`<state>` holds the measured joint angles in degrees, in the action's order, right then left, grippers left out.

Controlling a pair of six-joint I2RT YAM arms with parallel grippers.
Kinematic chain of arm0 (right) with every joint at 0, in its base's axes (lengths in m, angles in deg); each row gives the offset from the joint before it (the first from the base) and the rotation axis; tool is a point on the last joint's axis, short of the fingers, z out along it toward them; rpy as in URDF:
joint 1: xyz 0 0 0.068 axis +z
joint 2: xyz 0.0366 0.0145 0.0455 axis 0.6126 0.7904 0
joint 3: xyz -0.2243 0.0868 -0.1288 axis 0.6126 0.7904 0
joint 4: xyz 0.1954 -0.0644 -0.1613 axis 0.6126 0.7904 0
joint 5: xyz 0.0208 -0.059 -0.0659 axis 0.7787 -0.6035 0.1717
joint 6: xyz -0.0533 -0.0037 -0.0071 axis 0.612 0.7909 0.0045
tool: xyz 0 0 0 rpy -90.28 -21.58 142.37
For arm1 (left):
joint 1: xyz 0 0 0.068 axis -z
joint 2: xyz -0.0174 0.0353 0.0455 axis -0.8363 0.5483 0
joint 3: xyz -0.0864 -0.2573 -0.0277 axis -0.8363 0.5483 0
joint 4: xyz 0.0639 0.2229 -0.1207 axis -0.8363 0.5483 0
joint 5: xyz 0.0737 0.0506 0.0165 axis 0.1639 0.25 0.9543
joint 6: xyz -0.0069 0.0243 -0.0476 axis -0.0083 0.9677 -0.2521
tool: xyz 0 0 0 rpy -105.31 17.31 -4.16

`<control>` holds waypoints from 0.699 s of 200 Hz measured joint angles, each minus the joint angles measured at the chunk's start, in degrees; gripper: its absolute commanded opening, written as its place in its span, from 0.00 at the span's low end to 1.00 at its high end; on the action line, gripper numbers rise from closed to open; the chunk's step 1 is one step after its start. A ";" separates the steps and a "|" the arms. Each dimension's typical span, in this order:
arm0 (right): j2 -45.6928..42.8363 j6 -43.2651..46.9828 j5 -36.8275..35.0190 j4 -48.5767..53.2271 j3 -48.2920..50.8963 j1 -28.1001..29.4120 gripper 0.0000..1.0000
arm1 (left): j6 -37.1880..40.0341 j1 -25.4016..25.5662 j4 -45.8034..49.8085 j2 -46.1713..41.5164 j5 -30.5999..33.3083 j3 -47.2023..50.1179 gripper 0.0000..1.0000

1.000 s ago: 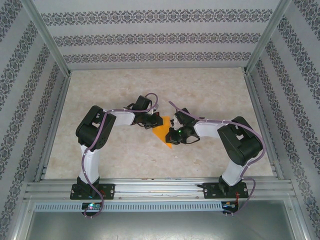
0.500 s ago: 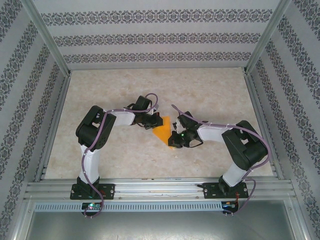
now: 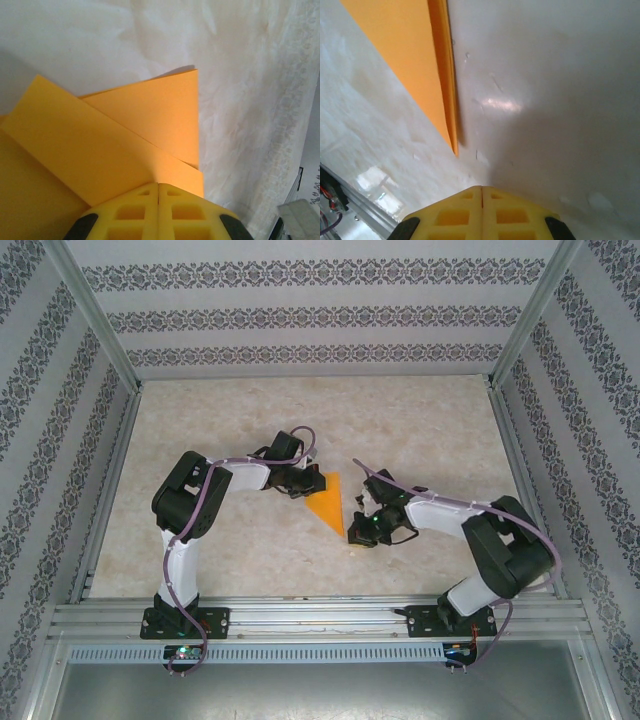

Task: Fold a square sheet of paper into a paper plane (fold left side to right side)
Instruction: Fourth fold the wing at the center of the table.

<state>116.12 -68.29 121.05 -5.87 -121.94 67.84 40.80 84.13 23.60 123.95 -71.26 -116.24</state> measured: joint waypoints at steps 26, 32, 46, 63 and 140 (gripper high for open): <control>-4.87 3.80 -1.07 2.93 -0.81 -3.32 0.34 | -1.31 0.00 -0.04 -0.17 -0.20 -1.49 0.24; -5.60 4.50 -1.38 3.08 -1.25 -3.93 0.39 | -1.46 0.00 -0.04 -0.50 -0.26 -1.97 0.27; -6.69 6.58 -2.03 2.82 -2.25 -5.16 0.49 | -1.64 -0.07 -0.17 -2.19 -0.13 -2.58 0.33; -6.86 8.39 -2.60 1.14 -3.15 -5.60 0.56 | -1.33 -0.28 -0.22 -6.08 0.50 -2.49 0.37; 5.66 16.31 0.74 -13.73 -8.02 -5.57 0.59 | 0.52 -4.76 -2.56 -28.63 9.40 13.66 0.46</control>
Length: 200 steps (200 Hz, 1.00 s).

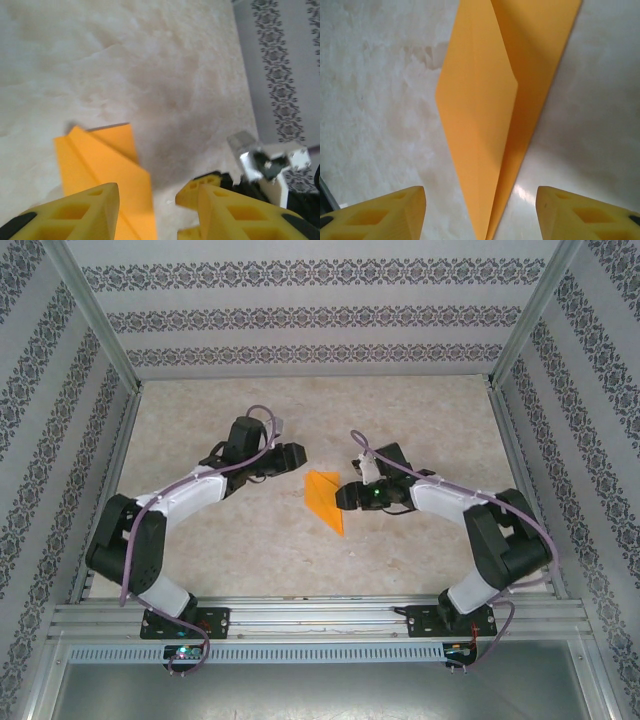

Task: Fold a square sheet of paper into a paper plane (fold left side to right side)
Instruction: Fourth fold the wing at the center of the table, then turn over the paper at the center of the table.

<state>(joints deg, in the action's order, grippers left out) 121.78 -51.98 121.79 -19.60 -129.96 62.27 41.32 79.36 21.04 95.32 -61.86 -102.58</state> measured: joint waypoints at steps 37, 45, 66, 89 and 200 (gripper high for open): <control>6.29 1.31 1.55 -3.76 -3.37 0.00 0.55 | -0.02 -1.01 0.02 -3.10 1.77 6.10 0.47; 7.23 1.42 1.90 -4.28 -3.85 0.00 0.52 | -0.02 -1.27 0.02 -3.41 1.99 6.62 0.47; 9.33 1.29 2.71 -5.27 -4.85 0.00 0.42 | -0.02 -1.75 0.00 -3.98 2.45 6.93 0.47; 10.12 1.38 3.52 -5.53 -5.05 0.00 0.23 | -0.02 -2.08 0.02 -5.03 2.51 6.93 0.48; -10.56 -2.71 13.33 -11.17 -3.37 -7.30 0.00 | -0.74 -7.50 -4.57 -19.30 -3.34 6.93 0.69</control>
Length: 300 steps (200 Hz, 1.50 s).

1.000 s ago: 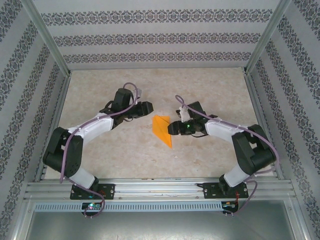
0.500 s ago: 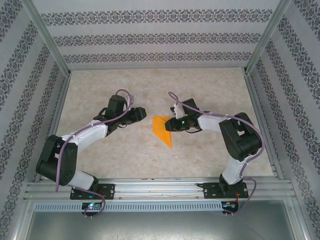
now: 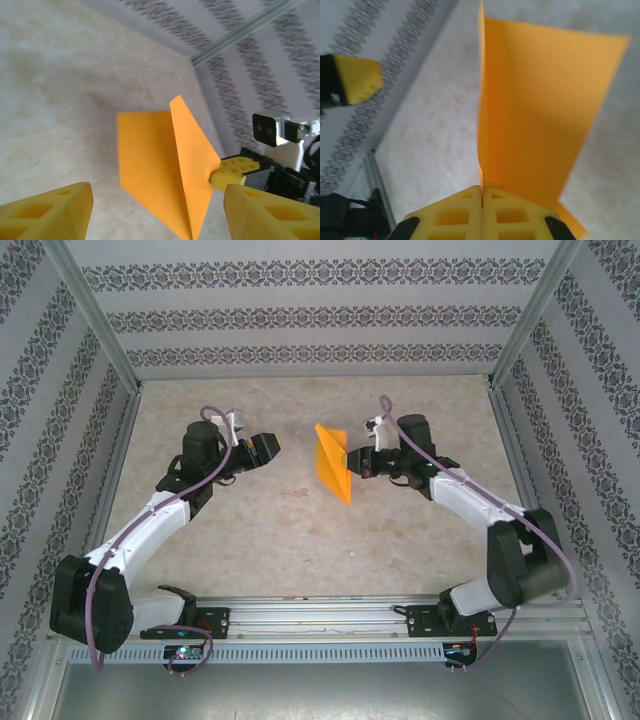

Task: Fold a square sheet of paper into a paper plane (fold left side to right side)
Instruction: Turn over the paper at the center of the table.

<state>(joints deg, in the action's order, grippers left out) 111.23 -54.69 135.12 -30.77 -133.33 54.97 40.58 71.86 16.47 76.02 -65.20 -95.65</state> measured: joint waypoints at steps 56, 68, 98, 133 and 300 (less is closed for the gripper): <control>-7.74 -13.03 12.35 -18.91 3.15 -3.43 0.00 | -10.99 -0.31 -21.66 4.48 -19.41 -3.30 0.57; -8.52 -15.17 13.79 -21.20 3.15 -3.06 0.00 | -12.28 0.26 -24.09 5.86 -21.44 -4.26 0.57; -9.31 -18.14 15.50 -24.13 3.04 -1.16 0.00 | -13.46 3.13 -27.17 8.50 -24.65 -5.68 0.56; -8.79 -19.85 15.80 -25.09 2.45 0.94 0.00 | -13.38 5.05 -27.65 10.60 -25.97 -7.08 0.53; -11.04 -20.20 13.25 -22.01 3.26 -1.09 0.68 | -6.08 5.95 -20.26 10.47 -20.79 -9.55 0.01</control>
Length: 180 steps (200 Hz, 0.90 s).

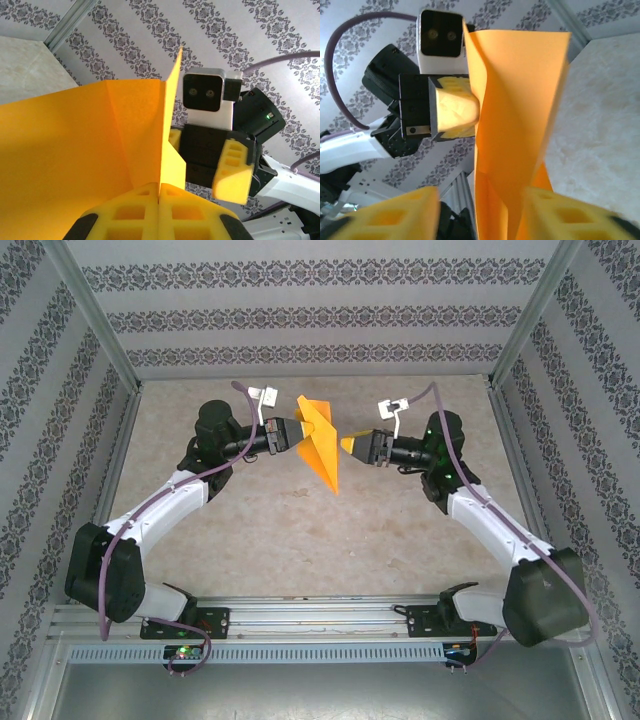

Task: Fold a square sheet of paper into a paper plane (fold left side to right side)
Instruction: Turn over the paper at the center of the table.

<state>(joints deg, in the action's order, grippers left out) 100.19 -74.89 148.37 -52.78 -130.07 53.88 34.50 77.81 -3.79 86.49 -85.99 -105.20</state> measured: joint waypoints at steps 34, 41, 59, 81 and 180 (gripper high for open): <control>-4.33 1.20 -2.75 2.86 4.15 -1.20 0.92 | -0.90 0.00 -1.01 0.00 0.17 0.02 0.01; -4.37 1.29 -3.10 3.34 4.87 -0.92 0.94 | -1.05 0.02 -1.18 -0.02 0.17 0.02 0.01; -3.98 1.38 -3.76 4.61 6.32 0.37 0.95 | -1.14 0.09 -1.31 -0.02 0.17 0.02 0.01; -2.58 1.38 -3.72 5.18 6.49 3.37 0.94 | -1.29 0.63 -1.36 0.00 0.20 0.02 0.01; 1.16 1.33 -3.17 3.67 -0.20 5.38 0.38 | -1.55 1.44 -1.86 0.28 0.20 0.02 0.02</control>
<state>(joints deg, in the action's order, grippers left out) 101.35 -73.55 145.20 -49.11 -130.27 59.25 32.95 79.25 -5.65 86.77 -85.79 -105.18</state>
